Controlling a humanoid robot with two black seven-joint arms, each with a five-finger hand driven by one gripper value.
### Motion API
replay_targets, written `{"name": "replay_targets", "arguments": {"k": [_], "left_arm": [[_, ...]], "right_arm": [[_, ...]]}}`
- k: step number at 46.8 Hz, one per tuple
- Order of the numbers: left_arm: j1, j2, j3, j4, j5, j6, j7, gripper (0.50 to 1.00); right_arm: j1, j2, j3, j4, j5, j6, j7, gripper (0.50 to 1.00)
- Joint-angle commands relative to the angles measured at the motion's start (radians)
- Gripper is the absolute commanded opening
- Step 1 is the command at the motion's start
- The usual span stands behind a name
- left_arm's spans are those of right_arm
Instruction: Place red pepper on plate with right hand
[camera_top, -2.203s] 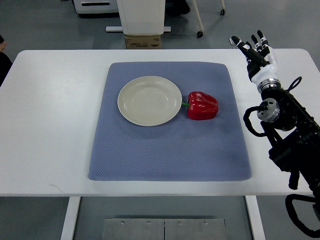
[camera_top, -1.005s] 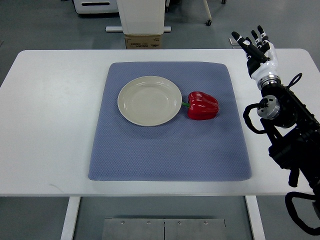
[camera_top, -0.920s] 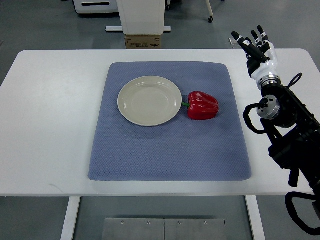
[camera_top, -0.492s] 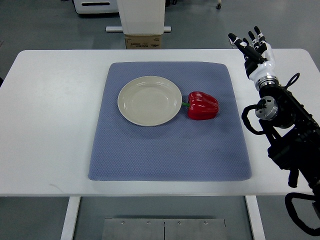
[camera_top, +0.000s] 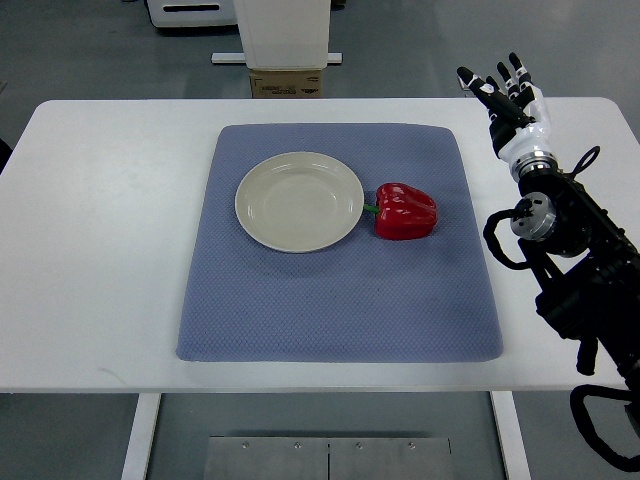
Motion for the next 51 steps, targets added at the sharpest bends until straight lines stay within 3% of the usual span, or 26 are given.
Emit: {"name": "replay_targets", "arguments": {"k": [1,12,51], "left_arm": [[0.000,0.000,0.000,0.000,0.001,0.000,0.001,1.000],[0.000,0.000,0.000,0.000,0.001,0.000,-0.001,1.000],[0.000,0.000,0.000,0.000,0.001,0.000,-0.001,1.000]], "right_arm": [[0.002,-0.016,-0.001,0.000,0.000,-0.002,-0.008,1.000],[0.008,-0.060,-0.062,-0.010,0.000,-0.002,-0.008,1.000],[0.006,-0.049,-0.088,-0.036,0.071,0.000,0.003,1.000]]}}
